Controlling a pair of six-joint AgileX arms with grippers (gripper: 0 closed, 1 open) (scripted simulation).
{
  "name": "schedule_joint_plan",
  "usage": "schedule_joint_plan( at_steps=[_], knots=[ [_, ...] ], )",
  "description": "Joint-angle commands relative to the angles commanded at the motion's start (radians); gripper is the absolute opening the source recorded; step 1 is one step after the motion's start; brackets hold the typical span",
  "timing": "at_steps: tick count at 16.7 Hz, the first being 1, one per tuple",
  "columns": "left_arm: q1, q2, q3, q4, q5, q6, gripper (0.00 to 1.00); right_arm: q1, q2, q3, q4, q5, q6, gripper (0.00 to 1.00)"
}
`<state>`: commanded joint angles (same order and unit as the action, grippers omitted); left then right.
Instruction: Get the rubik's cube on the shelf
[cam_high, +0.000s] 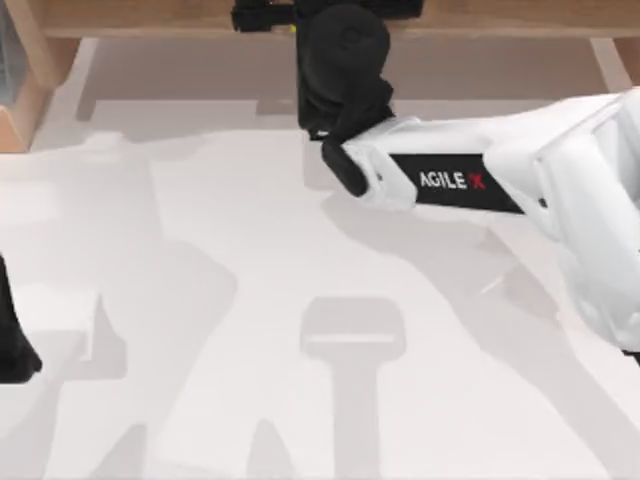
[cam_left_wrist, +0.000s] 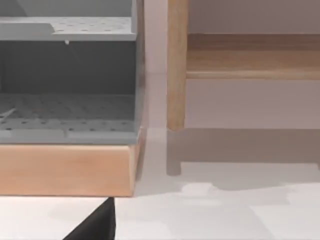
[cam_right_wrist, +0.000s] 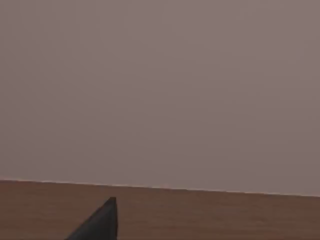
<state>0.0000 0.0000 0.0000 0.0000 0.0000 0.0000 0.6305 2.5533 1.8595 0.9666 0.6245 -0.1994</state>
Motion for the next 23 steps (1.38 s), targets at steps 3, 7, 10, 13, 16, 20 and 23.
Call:
schedule_joint_plan(
  at_steps=[3,7,10,13,16,20,23],
  knots=[
    [0.0,0.0,0.0,0.0,0.0,0.0,1.0,-0.063,-0.071,-0.152,0.138,-0.104,-0.134,1.0],
    [0.0,0.0,0.0,0.0,0.0,0.0,1.0,-0.249,-0.225,-0.457,0.393,-0.317,-0.419,1.0],
    [0.0,0.0,0.0,0.0,0.0,0.0,1.0,-0.451,-0.377,-0.702,0.585,-0.519,-0.66,1.0],
    [0.0,0.0,0.0,0.0,0.0,0.0,1.0,-0.685,-0.527,-0.935,0.727,-0.742,-0.876,1.0],
    [0.0,0.0,0.0,0.0,0.0,0.0,1.0,-0.925,-0.638,-1.134,0.794,-0.963,-1.045,1.0],
    [0.0,0.0,0.0,0.0,0.0,0.0,1.0,-1.2,-0.686,-1.327,0.786,-1.202,-1.204,1.0],
    [0.0,0.0,0.0,0.0,0.0,0.0,1.0,-1.324,-0.622,-1.409,0.721,-1.305,-1.29,1.0]
  ],
)
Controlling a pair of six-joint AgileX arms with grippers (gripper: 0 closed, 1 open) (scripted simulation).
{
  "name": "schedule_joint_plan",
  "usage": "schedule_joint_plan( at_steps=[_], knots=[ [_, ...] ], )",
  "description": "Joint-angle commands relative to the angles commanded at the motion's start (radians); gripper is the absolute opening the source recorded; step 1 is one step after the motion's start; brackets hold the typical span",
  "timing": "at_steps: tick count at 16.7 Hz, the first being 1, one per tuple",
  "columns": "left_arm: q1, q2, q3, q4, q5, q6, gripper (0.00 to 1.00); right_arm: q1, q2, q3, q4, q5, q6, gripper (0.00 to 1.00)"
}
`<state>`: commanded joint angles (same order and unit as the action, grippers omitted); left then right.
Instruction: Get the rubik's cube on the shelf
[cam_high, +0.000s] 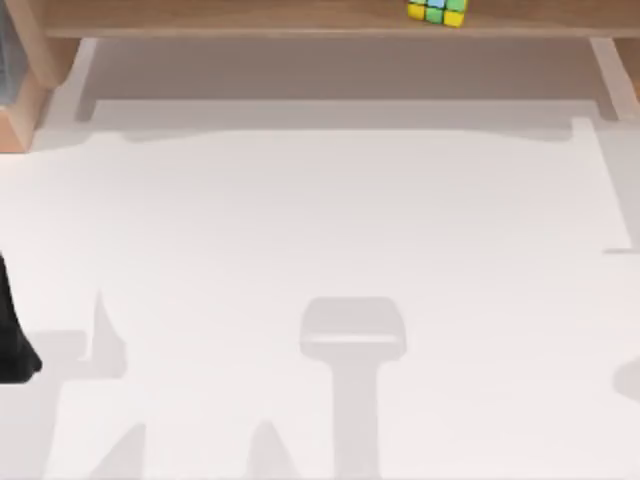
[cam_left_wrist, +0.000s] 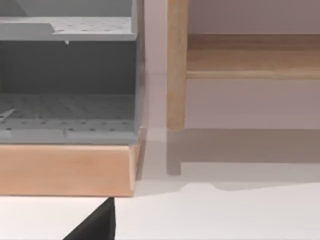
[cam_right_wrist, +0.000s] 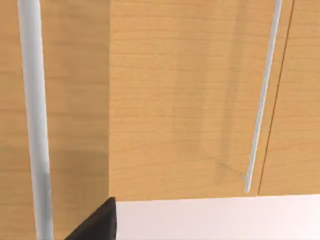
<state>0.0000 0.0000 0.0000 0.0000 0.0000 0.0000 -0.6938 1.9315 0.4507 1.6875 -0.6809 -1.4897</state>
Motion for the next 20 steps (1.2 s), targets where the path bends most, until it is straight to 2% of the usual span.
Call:
schedule_joint_plan(
  at_steps=[4,8,19,20],
  knots=[
    [0.0,0.0,0.0,0.0,0.0,0.0,1.0,-0.053,0.102,-0.017,-0.072,-0.033,-0.061,1.0],
    [0.0,0.0,0.0,0.0,0.0,0.0,1.0,-0.054,0.104,-0.016,-0.074,-0.034,-0.062,1.0],
    [0.0,0.0,0.0,0.0,0.0,0.0,1.0,0.005,0.129,0.062,-0.129,0.026,-0.063,1.0],
    [0.0,0.0,0.0,0.0,0.0,0.0,1.0,0.005,0.129,0.062,-0.129,0.026,-0.063,0.92]
  ],
)
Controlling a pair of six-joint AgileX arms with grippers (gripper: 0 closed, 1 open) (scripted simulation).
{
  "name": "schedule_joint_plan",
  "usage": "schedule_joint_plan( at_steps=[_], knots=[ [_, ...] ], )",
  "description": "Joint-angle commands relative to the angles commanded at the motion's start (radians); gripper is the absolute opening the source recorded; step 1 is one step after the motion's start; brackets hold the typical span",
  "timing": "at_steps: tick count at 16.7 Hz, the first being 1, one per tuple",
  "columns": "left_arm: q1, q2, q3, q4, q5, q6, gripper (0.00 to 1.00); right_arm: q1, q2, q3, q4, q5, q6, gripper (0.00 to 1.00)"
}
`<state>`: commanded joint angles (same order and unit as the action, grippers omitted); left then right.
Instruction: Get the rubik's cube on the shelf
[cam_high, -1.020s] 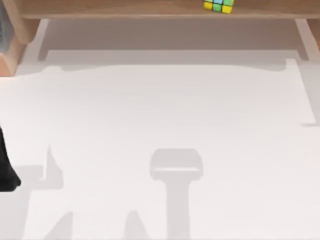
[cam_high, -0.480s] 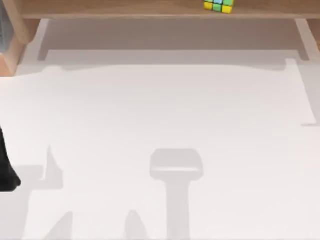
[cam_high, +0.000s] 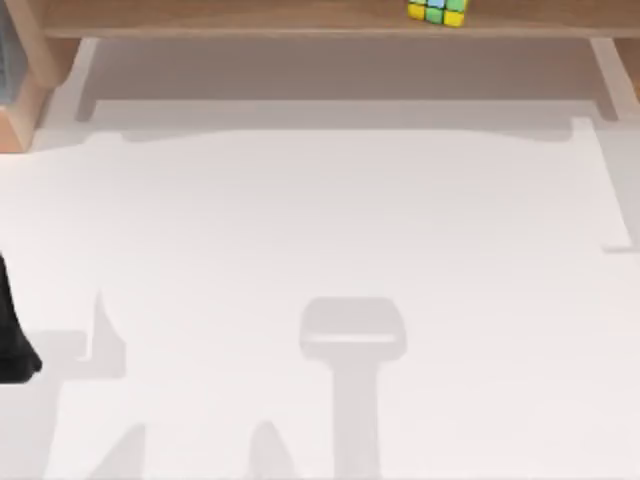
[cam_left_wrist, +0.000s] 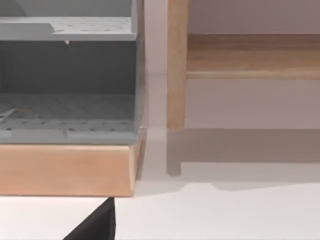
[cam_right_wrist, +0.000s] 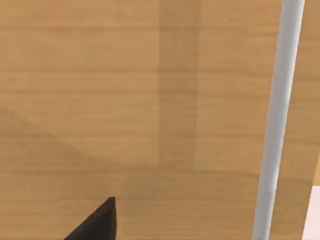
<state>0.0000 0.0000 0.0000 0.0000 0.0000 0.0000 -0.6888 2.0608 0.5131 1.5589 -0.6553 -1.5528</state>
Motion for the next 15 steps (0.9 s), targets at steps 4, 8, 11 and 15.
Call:
schedule_joint_plan(
  at_steps=[4,8,11,15],
  knots=[
    [0.0,0.0,0.0,0.0,0.0,0.0,1.0,0.0,0.0,0.0,0.0,0.0,0.0,0.62],
    [0.0,0.0,0.0,0.0,0.0,0.0,1.0,0.0,0.0,0.0,0.0,0.0,0.0,0.32],
    [0.0,0.0,0.0,0.0,0.0,0.0,1.0,0.0,0.0,0.0,0.0,0.0,0.0,0.1],
    [0.0,0.0,0.0,0.0,0.0,0.0,1.0,0.0,0.0,0.0,0.0,0.0,0.0,0.0]
  ],
)
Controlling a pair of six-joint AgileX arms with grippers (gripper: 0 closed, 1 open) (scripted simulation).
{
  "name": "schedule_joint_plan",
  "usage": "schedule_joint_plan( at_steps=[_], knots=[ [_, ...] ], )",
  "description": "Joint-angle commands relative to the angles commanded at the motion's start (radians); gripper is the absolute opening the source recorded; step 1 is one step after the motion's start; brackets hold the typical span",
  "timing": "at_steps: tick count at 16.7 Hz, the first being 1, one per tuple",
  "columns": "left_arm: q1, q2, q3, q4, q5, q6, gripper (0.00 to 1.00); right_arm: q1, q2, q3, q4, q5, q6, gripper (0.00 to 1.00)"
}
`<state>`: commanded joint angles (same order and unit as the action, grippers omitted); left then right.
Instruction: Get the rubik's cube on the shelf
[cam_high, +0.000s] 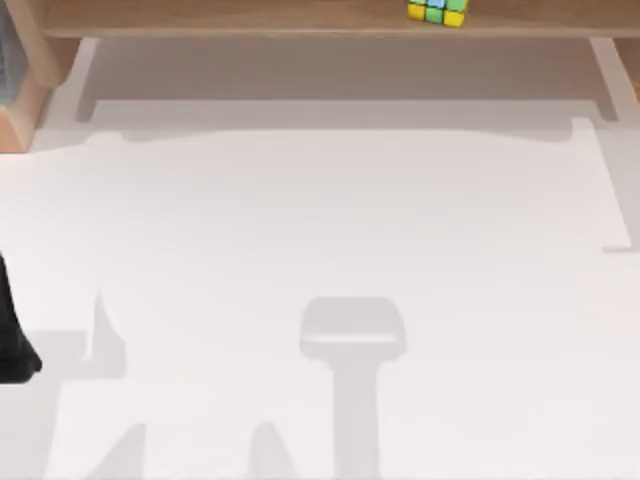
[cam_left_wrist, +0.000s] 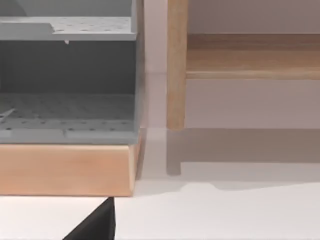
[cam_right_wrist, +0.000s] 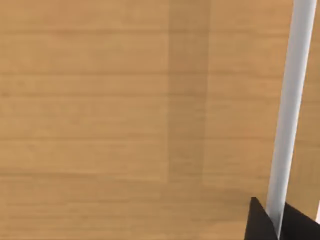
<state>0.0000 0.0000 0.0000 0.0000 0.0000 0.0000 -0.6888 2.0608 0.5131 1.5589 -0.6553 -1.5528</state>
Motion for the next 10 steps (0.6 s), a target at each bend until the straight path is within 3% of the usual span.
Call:
schedule_joint_plan(
  at_steps=[10],
  knots=[
    [0.0,0.0,0.0,0.0,0.0,0.0,1.0,0.037,0.032,0.069,-0.048,0.036,-0.001,0.0]
  ],
)
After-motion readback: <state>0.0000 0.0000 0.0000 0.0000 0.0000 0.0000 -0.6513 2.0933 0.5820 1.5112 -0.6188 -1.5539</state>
